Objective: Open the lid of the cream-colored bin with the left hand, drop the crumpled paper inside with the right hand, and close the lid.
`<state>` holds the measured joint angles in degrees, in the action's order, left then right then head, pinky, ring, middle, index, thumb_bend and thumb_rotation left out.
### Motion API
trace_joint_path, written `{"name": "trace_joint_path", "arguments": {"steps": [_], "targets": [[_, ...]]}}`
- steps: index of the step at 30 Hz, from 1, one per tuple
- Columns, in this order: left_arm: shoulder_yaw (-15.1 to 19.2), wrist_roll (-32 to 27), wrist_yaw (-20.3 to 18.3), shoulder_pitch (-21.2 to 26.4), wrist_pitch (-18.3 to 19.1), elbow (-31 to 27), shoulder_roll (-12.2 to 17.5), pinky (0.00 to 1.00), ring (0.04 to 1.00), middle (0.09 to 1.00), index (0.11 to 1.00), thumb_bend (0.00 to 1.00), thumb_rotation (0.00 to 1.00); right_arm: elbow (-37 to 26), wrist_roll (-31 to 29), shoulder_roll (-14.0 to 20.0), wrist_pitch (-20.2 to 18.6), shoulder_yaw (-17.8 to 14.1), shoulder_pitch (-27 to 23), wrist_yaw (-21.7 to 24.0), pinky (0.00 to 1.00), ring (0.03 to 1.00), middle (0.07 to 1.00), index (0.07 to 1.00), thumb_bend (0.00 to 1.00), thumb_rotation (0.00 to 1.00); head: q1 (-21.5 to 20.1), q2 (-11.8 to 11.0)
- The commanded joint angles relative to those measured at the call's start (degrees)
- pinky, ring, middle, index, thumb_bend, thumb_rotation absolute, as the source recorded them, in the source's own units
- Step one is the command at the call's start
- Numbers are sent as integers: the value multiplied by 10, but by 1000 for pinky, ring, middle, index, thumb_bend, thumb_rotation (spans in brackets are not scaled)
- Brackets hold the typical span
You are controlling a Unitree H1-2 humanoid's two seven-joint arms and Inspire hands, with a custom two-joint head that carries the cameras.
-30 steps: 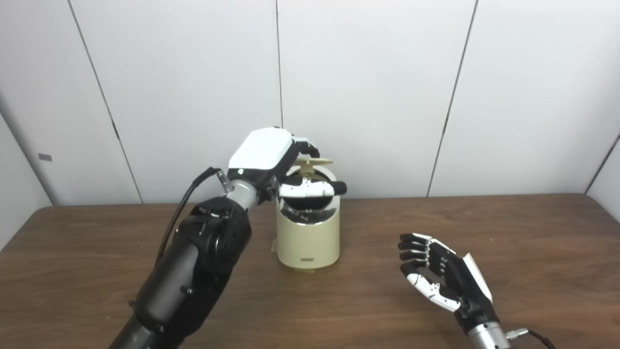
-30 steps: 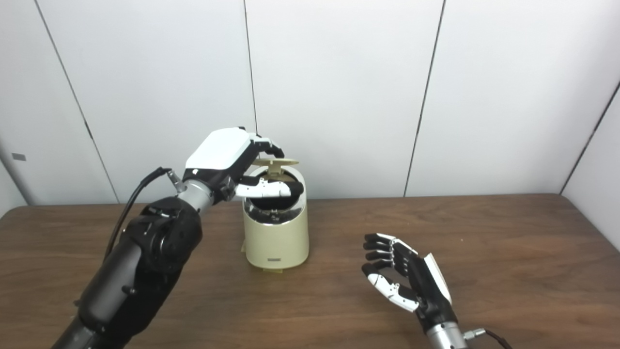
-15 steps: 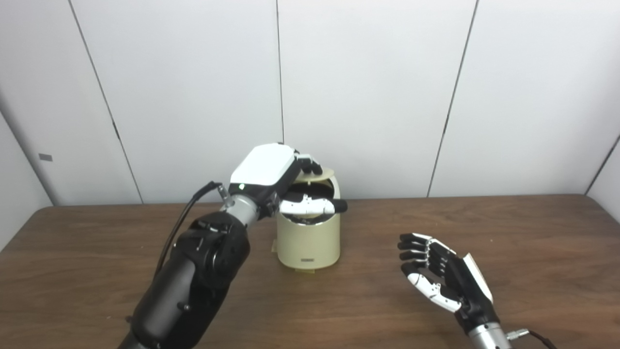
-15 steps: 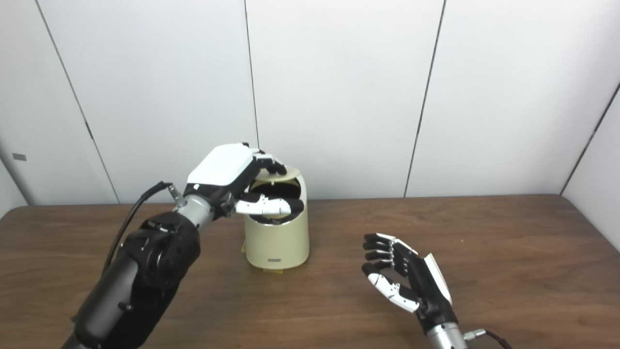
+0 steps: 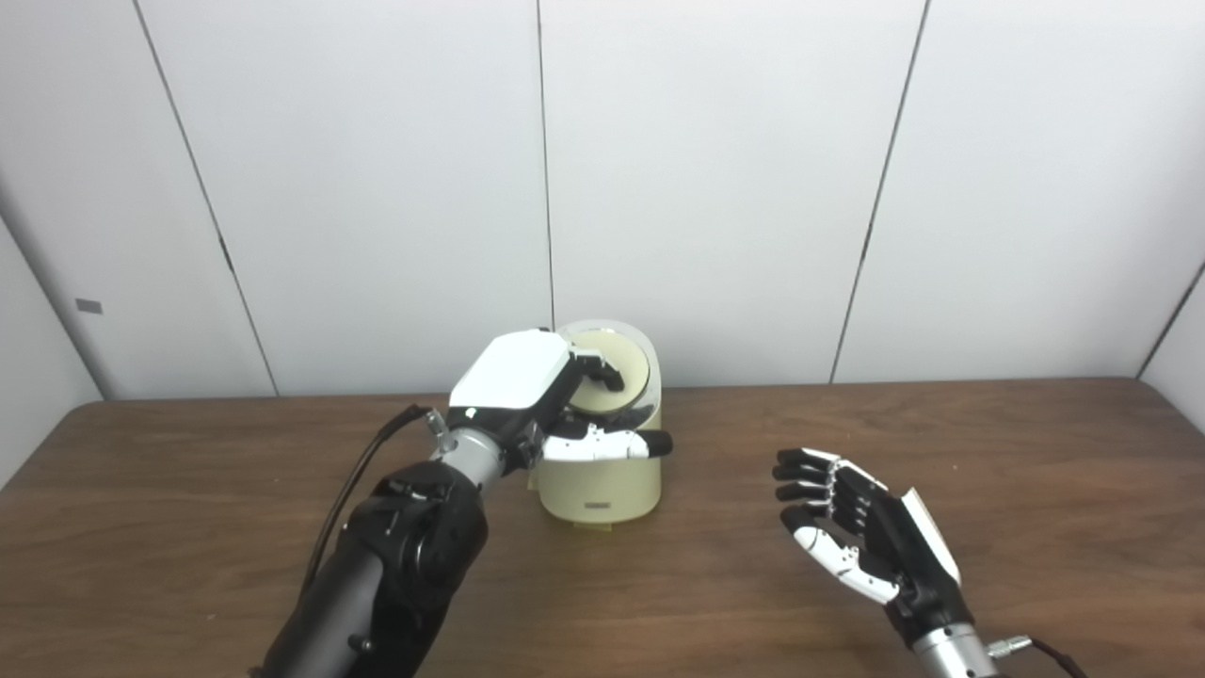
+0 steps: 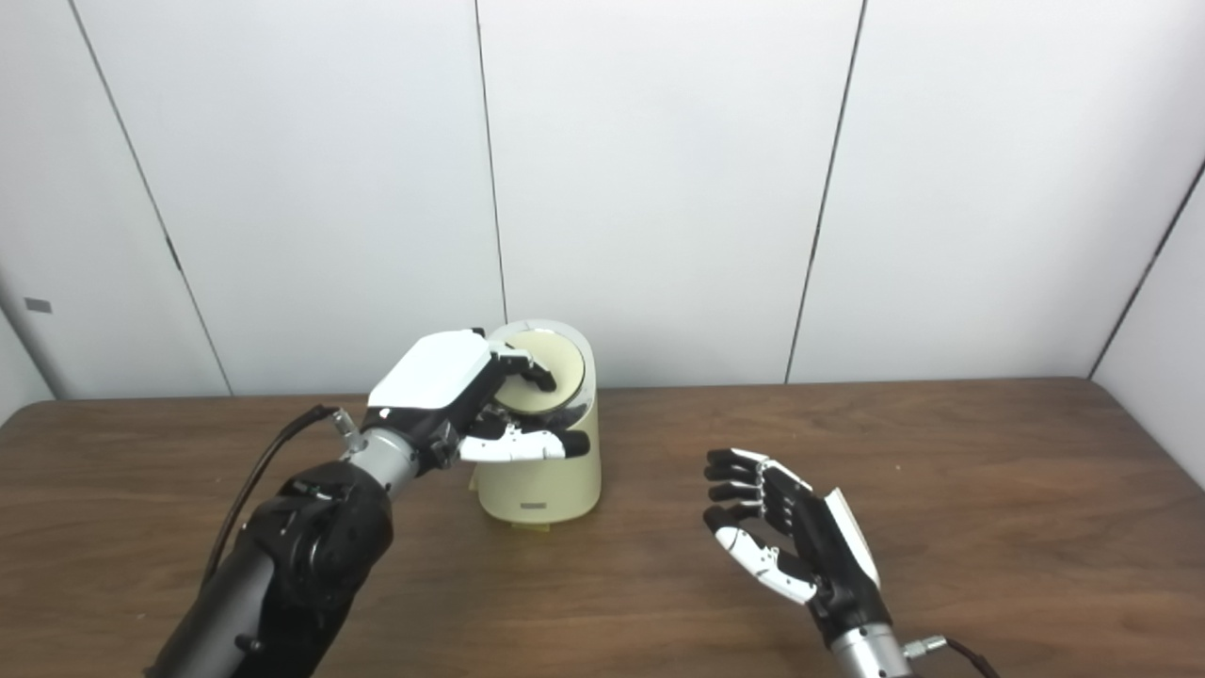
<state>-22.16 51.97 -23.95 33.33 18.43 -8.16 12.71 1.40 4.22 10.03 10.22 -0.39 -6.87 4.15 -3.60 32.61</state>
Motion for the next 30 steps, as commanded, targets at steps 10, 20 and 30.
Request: {"name": "trace_joint_path", "arguments": {"steps": [10, 20, 30], "targets": [[12, -23, 35, -13, -10, 37, 1, 1000, 861, 768, 760, 1000, 989, -39, -15, 0, -16, -8, -8, 2, 593, 690, 730, 739, 264, 410, -1, 3], [-6, -15, 35, -21, -21, 77, 8, 1000, 885, 776, 730, 1000, 1000, -41, -11, 0, -15, -6, -9, 2, 593, 689, 729, 740, 256, 394, -1, 4], [-97, 113, 52, -28, -63, 103, 29, 1000, 845, 748, 744, 1000, 920, -44, -4, -6, -19, -3, -9, -2, 604, 684, 727, 740, 257, 373, -4, 4]]}}
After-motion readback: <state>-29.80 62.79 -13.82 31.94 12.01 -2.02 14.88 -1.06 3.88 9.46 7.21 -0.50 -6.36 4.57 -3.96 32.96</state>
